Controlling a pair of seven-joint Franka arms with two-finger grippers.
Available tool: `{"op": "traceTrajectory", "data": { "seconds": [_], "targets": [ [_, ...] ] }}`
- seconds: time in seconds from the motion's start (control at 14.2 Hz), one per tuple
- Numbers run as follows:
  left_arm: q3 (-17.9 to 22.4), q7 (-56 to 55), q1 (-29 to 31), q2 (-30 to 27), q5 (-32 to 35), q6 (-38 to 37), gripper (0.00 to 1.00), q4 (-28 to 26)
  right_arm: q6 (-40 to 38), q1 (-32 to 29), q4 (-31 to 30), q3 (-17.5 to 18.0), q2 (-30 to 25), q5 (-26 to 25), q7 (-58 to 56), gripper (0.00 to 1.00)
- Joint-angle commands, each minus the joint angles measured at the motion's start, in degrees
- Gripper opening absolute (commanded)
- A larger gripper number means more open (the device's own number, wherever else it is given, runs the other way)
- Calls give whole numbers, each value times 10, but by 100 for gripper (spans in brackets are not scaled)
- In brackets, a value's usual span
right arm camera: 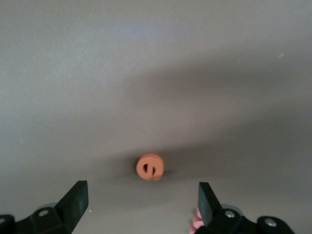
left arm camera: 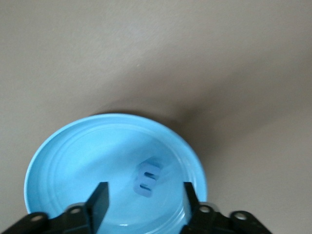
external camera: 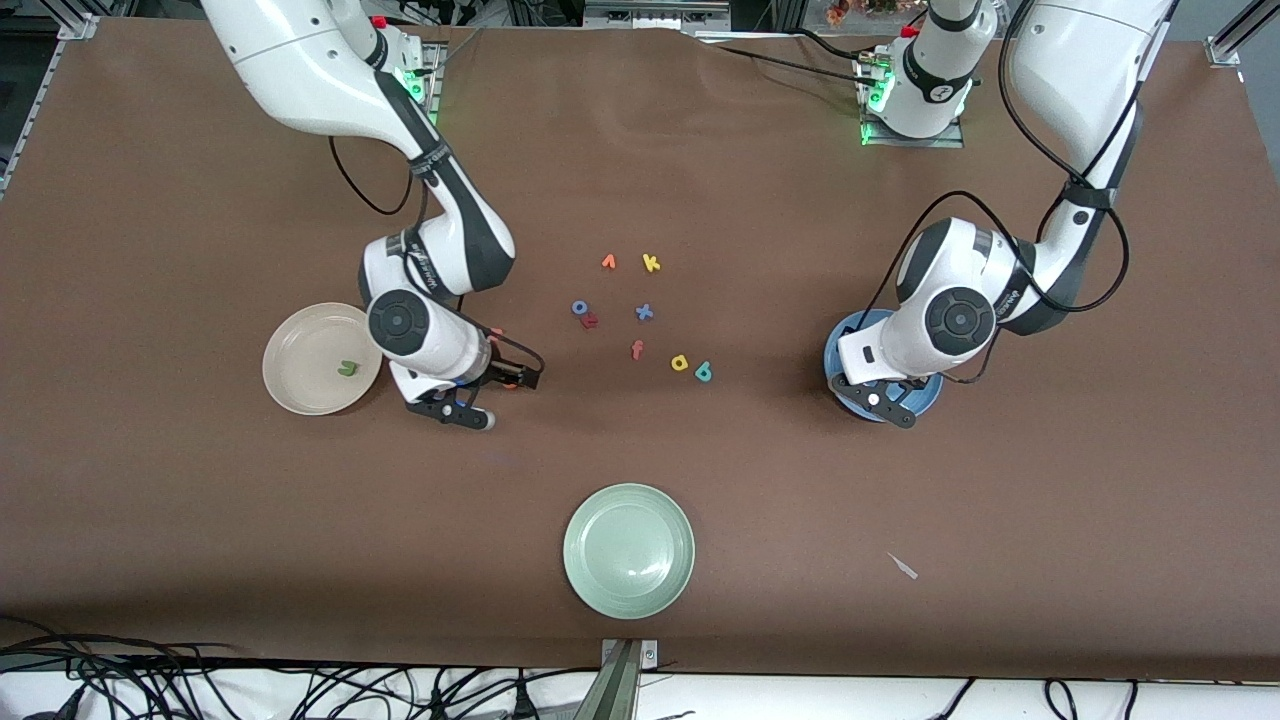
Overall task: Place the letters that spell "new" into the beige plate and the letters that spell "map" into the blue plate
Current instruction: 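Grasp the orange letter with the right gripper while the left gripper reaches teal b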
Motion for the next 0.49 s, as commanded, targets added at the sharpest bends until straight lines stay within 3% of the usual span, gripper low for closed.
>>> {"op": "traceTrajectory", "data": {
  "seconds": [0.0, 0.28, 0.42],
  "targets": [
    [-18, -35, -1, -14, 2, -11, 100, 15, 13, 6, 4, -3, 10, 9, 9, 100],
    [-45, -220, -25, -9, -14, -10, 100, 33, 37, 5, -10, -3, 21, 9, 3, 98],
    [-45, -335, -66, 3, -15, -10, 100, 52, 46, 7, -14, -3, 24, 9, 3, 87]
  ]
}}
